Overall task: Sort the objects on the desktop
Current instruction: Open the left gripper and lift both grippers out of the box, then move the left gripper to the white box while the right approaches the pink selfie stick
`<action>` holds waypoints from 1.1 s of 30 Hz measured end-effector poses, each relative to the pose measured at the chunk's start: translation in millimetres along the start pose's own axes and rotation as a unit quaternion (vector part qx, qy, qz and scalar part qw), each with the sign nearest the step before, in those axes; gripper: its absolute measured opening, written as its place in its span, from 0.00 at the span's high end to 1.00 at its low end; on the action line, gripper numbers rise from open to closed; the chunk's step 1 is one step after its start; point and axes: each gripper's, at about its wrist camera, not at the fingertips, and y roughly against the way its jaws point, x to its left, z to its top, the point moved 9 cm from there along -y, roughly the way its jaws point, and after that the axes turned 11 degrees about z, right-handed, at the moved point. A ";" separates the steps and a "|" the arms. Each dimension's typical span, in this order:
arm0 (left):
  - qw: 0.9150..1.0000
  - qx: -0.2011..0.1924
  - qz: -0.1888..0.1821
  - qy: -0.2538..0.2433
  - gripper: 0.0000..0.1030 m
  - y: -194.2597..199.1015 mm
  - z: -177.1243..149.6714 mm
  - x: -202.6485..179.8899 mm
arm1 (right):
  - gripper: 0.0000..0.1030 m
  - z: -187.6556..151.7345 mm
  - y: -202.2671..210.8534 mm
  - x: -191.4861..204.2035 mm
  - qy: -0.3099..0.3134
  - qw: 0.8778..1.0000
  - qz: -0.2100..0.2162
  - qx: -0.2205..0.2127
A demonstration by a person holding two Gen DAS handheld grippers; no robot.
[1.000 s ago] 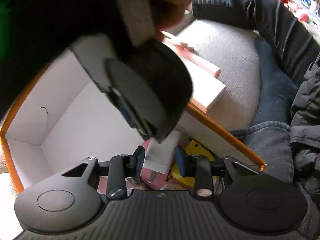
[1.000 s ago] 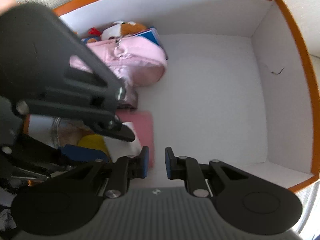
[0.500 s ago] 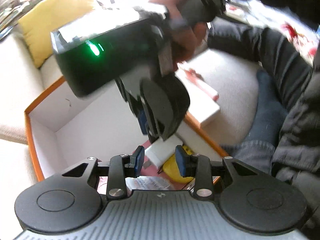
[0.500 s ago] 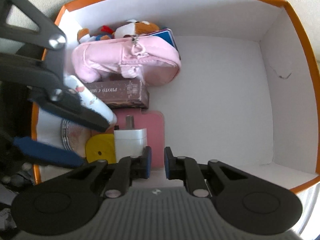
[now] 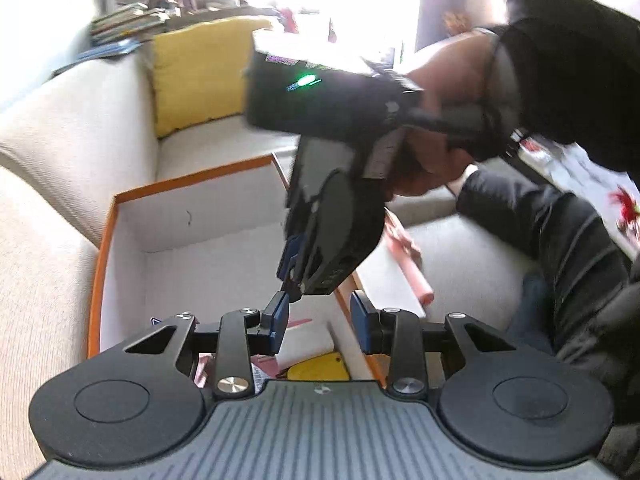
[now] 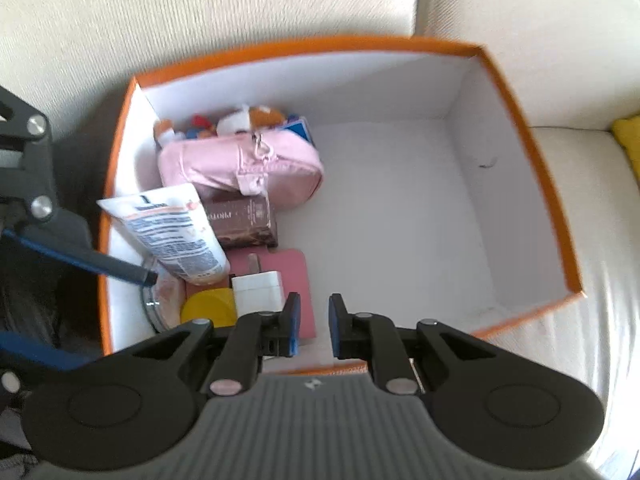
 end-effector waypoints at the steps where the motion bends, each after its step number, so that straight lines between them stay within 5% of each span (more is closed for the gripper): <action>1: 1.000 -0.004 0.006 0.008 0.62 3.0 2.1 -0.4 | 0.83 -5.5 8.1 3.5 -0.004 1.000 -0.004 -0.010; 6: 0.999 -0.014 0.014 0.036 0.52 9.2 9.0 -6.9 | 0.82 -1.6 27.8 3.1 -0.028 0.996 -0.025 -0.080; 16: 0.997 -0.015 0.017 0.073 0.52 12.6 15.9 -40.1 | 0.80 -75.6 84.4 20.1 -0.106 0.973 -0.058 -0.195; 22: 0.996 -0.016 0.024 0.079 0.52 4.9 13.9 -68.5 | 0.80 -126.3 84.8 33.1 -0.155 0.949 -0.101 -0.257; 33: 0.997 0.001 0.045 0.065 0.52 -33.3 4.6 -110.7 | 0.78 -212.7 60.7 15.8 -0.301 0.883 -0.162 -0.324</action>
